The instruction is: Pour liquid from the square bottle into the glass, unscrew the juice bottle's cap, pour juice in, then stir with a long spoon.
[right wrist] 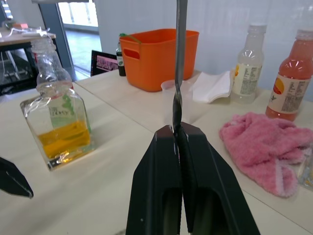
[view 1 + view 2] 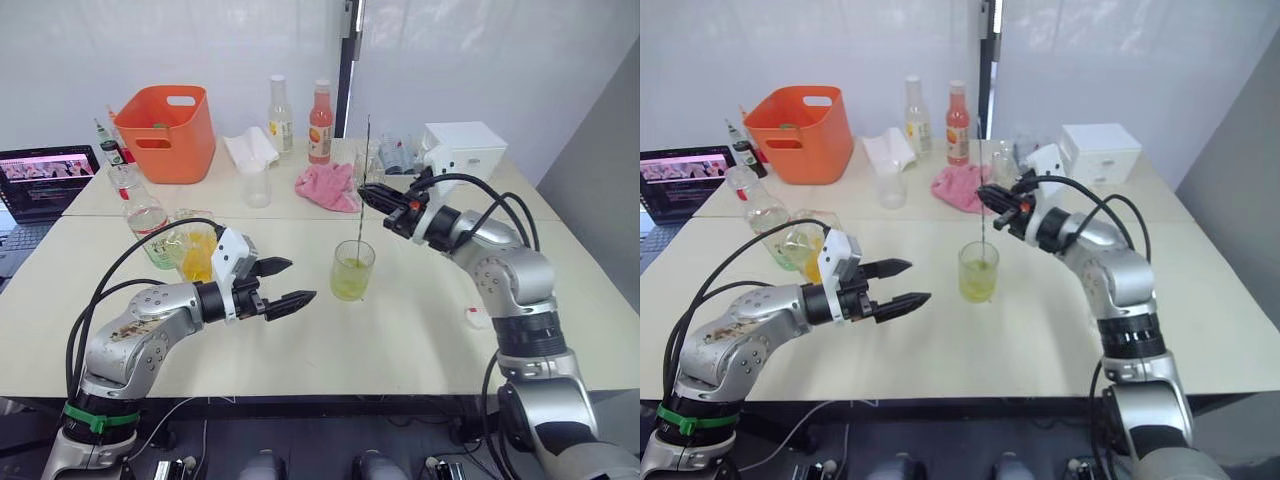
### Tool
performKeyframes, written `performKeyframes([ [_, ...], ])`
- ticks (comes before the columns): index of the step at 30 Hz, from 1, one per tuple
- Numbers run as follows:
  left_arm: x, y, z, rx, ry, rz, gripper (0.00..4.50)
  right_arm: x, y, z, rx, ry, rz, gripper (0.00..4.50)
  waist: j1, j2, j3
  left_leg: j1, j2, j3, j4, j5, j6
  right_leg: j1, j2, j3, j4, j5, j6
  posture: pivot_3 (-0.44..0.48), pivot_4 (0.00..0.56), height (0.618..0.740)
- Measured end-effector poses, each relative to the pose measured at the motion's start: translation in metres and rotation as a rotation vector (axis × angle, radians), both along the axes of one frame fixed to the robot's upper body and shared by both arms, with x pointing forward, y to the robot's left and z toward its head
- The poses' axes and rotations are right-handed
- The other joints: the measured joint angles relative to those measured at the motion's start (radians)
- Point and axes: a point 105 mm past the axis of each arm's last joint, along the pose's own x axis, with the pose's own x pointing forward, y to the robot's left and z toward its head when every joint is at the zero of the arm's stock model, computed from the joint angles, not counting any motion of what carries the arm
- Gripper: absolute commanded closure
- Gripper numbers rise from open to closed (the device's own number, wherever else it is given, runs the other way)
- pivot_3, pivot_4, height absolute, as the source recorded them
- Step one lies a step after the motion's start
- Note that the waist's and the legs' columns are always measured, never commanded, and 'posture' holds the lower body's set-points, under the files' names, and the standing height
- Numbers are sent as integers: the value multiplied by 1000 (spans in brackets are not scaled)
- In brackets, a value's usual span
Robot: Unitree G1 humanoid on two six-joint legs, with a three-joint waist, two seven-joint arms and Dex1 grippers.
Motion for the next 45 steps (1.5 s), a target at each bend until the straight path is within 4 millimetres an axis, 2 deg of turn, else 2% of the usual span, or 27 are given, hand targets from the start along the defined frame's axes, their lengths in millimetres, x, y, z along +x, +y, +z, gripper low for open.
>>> performKeyframes([
  [3, 0, 0, 0, 0, 1, 1, 31, -11, 2, -2, -8, 19, 38, 4500, -1, 0, 0, 0, 0, -1, 0, 0, 0, 0, 0, 0, 0, 0, 0, 0, 150, 715],
  [7, 0, 0, 0, -1, 1, 0, 31, -27, 18, 7, 20, 14, 113, 4500, -6, 0, 0, 1, 1, -3, 0, 0, 0, 0, 1, 0, 0, 0, 0, 0, 150, 715],
  [13, 0, 0, 0, -1, 2, 2, 31, -25, 34, 10, 93, 25, 126, 4500, -5, 0, 0, 0, 0, -3, 0, 0, 0, 0, 0, 0, 0, 0, 0, 0, 150, 715],
  [17, 0, 0, 0, -1, 2, 2, 31, -12, 29, 14, 99, -13, 69, 4500, -2, 0, 0, 1, 0, -3, 0, 0, 0, 0, 0, 0, 0, 0, 0, 0, 150, 715],
  [23, 0, 0, 0, -1, 1, 2, 31, -3, 14, 9, 55, -21, 8, 4500, -2, 0, 0, 0, 0, -2, 0, 0, 0, 0, 0, 0, 0, 0, 0, 0, 150, 715],
  [28, 0, 0, 0, -1, 1, 2, 31, -16, 6, 6, 0, -10, 43, 4500, -1, 0, 0, 0, 0, -3, 0, 0, 0, 0, 0, 0, 0, 0, 0, 0, 150, 715],
  [32, 0, 0, 0, -1, 0, 1, 31, -32, 17, 9, 5, 9, 121, 4500, -6, 0, 0, 1, 1, -4, 0, 0, 0, 0, 0, 0, 0, 0, 0, 0, 150, 715],
  [35, 0, 0, 0, 0, 0, 1, 31, -36, 28, 13, 51, 5, 162, 4500, -8, 0, 0, 1, 1, -4, 0, 0, 0, 0, 1, 0, 0, 0, 0, 0, 150, 715],
  [38, 0, 0, 0, 0, 0, 1, 31, -32, 34, 15, 92, 1, 160, 4500, -7, 0, 0, 1, 0, -3, 0, 0, 0, 0, 1, 0, 0, 0, 0, 0, 150, 715],
  [40, 0, 0, 0, 0, 0, 1, 31, -21, 32, 18, 121, -14, 123, 4500, -6, 0, 0, 0, 0, -3, 0, 0, 0, 0, 0, 0, 0, 0, 0, 0, 150, 715],
  [45, 0, 0, 0, 1, 0, 2, 31, 1, 9, 8, 91, -14, 6, 4500, 1, 0, 0, 0, -1, 0, 0, 0, 0, 0, 0, 0, 0, 0, 0, 0, 150, 715],
])
